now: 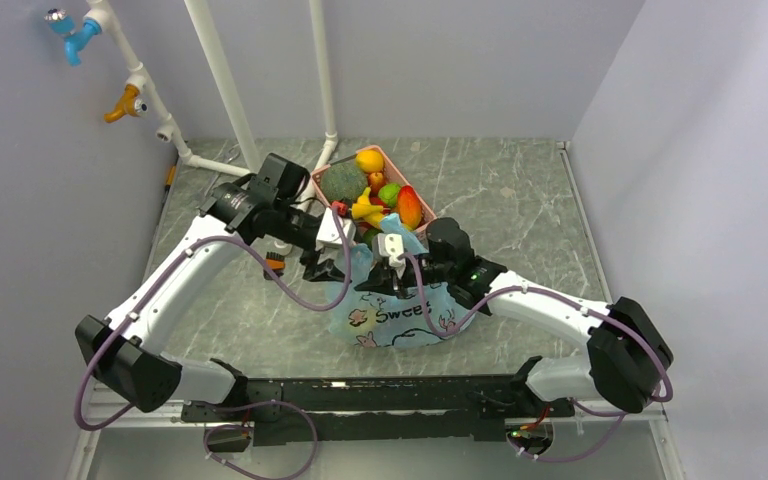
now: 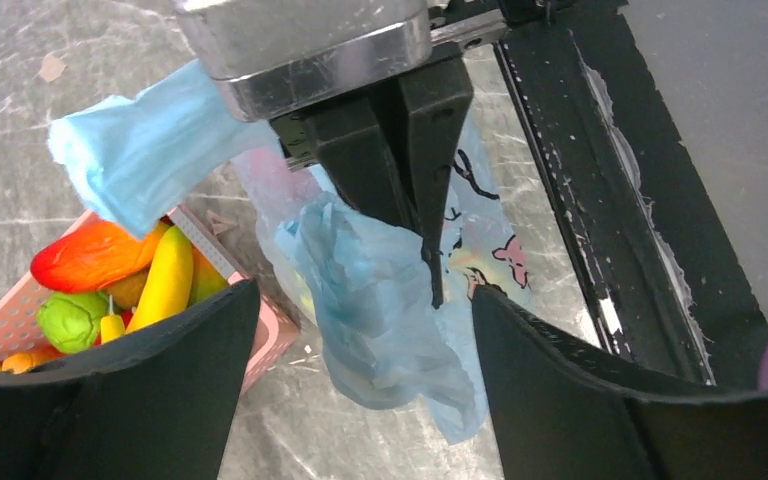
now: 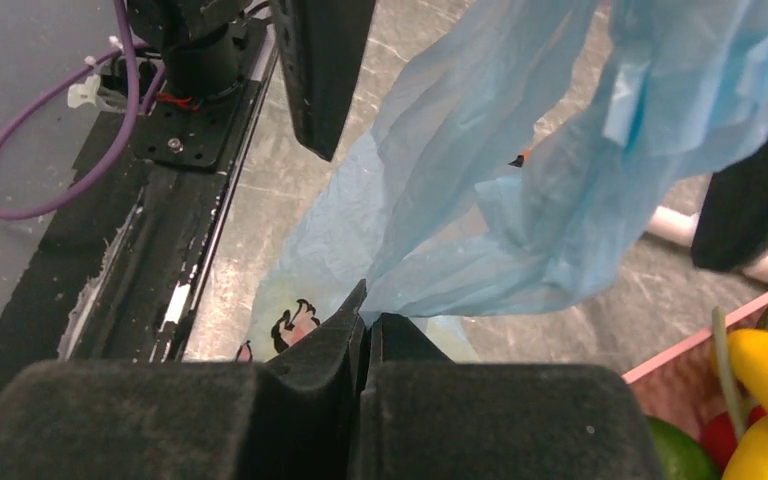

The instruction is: Place the fake fruits into the plastic bag and tie a complex knot

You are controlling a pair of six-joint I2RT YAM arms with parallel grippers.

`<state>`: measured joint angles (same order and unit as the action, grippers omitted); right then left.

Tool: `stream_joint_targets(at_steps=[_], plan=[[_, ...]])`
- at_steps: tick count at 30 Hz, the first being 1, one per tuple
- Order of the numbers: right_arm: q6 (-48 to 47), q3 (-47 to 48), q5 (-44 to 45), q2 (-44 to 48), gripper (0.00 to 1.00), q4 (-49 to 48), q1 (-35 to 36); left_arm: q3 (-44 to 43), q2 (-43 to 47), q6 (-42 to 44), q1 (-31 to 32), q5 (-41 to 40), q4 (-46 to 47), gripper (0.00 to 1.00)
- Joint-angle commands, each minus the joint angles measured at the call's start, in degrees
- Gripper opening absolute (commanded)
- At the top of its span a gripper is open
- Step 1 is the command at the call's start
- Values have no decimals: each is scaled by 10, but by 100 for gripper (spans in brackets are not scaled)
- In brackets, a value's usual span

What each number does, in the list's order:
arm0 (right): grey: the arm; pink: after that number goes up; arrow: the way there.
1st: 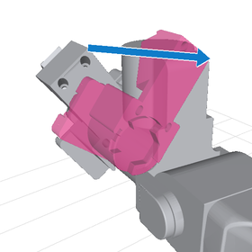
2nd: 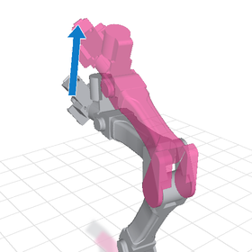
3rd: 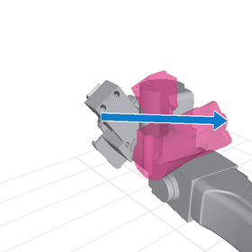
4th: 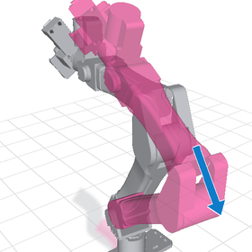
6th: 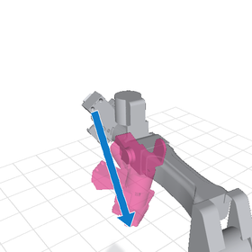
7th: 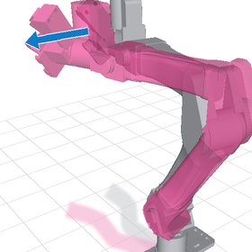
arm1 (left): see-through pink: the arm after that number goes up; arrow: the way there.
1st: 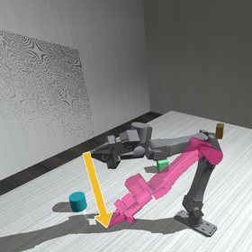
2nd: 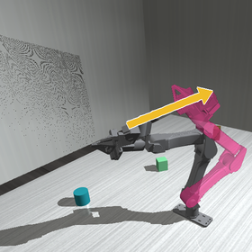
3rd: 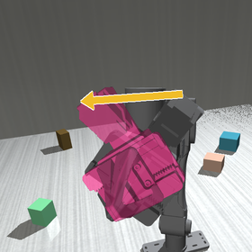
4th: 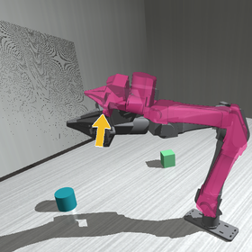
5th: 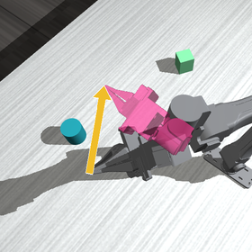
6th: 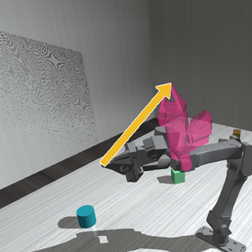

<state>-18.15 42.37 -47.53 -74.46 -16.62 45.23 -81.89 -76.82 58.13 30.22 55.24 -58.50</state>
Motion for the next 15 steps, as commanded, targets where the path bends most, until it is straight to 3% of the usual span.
stream_joint_targets(at_steps=[1, 5, 7, 8, 9, 10, 11, 13, 15], plan=[[-74, 35, -37, -4, 0, 28, 4, -39, -4, 110, 11, 41, -68, 77], [-65, 45, -34, -12, 0, 26, 1, -43, -12, 116, 31, 65, -108, 49], [-35, 43, -12, -8, 1, 7, -6, -29, -9, 78, 36, 67, -99, 28], [-13, 40, 7, -2, 10, -2, -10, -21, -5, 35, 33, 67, -77, 16], [19, 33, 31, 5, 24, -13, -14, -9, 4, -17, 28, 68, -48, 5], [62, 22, 60, 16, 44, -22, -15, 16, 21, -91, 19, 66, 10, 0], [101, 10, 87, 32, 60, -34, -16, 47, 44, -170, 9, 58, 86, 0], [171, -17, 124, 56, 82, -66, -15, 134, 107, -321, -4, 16, 249, 0], [238, -39, 152, 76, 89, -100, -9, 206, 160, -423, -7, -45, 379, 0]])
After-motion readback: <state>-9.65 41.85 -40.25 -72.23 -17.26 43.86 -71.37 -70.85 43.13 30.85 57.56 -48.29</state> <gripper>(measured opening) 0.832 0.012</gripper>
